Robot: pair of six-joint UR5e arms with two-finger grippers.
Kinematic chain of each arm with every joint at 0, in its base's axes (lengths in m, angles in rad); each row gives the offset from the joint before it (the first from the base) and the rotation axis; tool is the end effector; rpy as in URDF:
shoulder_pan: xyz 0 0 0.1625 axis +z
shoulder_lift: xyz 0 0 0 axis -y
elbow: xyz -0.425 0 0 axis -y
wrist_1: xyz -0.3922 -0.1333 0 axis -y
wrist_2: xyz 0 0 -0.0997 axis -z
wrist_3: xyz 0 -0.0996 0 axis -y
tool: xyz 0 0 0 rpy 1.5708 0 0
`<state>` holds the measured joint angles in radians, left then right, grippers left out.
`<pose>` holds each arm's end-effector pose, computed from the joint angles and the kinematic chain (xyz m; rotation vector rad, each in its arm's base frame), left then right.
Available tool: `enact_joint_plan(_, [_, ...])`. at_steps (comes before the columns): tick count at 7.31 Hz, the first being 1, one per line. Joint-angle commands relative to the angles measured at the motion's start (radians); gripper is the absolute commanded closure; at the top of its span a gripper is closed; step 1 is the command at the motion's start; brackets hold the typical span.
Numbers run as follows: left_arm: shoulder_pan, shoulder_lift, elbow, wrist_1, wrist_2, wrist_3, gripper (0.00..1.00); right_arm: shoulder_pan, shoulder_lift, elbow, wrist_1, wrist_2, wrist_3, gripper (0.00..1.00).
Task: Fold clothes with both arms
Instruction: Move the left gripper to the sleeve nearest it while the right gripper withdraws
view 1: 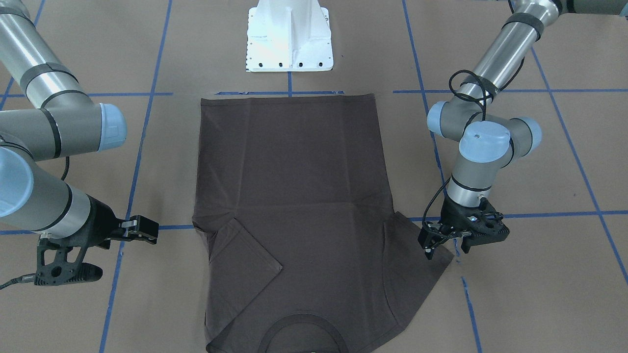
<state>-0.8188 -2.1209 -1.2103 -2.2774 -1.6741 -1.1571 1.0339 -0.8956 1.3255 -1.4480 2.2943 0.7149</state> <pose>0.4204 -0.6296 0.4349 0.4411 0.7902 -0.3310 -0.3238 -0.6757 0.3420 0.0152 -0.8789 -0.0335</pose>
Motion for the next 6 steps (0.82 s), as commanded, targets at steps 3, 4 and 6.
enact_joint_plan(3, [0.004, -0.002, 0.029, -0.004, 0.004, 0.007, 0.08, -0.003, -0.003, -0.002, 0.005, -0.004, 0.001, 0.00])
enact_joint_plan(4, [0.004, -0.002, 0.035, -0.004, 0.005, 0.007, 0.09, -0.003, -0.002, 0.000, 0.005, -0.004, 0.008, 0.00])
enact_joint_plan(6, [0.004, -0.004, 0.044, -0.004, 0.004, 0.007, 0.16, -0.005, -0.002, 0.000, 0.005, -0.004, 0.011, 0.00])
